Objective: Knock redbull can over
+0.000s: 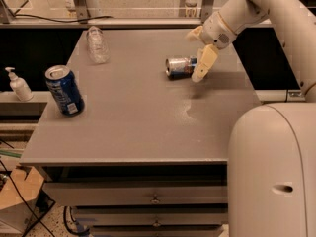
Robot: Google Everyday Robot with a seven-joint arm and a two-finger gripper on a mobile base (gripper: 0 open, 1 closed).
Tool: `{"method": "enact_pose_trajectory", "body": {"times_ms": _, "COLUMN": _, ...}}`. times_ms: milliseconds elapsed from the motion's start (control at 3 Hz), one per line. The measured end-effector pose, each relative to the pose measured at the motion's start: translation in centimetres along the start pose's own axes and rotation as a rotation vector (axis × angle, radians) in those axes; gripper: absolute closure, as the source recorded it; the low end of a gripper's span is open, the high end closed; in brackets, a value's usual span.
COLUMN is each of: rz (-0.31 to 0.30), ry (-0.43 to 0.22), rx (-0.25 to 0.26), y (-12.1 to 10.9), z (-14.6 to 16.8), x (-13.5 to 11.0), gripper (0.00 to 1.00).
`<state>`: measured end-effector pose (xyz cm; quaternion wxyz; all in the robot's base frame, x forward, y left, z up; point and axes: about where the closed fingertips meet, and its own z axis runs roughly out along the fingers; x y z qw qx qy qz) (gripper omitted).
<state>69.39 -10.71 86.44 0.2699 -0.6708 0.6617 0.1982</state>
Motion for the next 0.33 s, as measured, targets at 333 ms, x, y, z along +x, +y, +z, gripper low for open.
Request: {"method": "enact_pose_trajectory", "body": {"times_ms": 333, "rz": 0.001, "ry": -0.002, "rx": -0.001, "y": 0.03, "z": 0.03, "x": 0.00, "gripper": 0.00}}
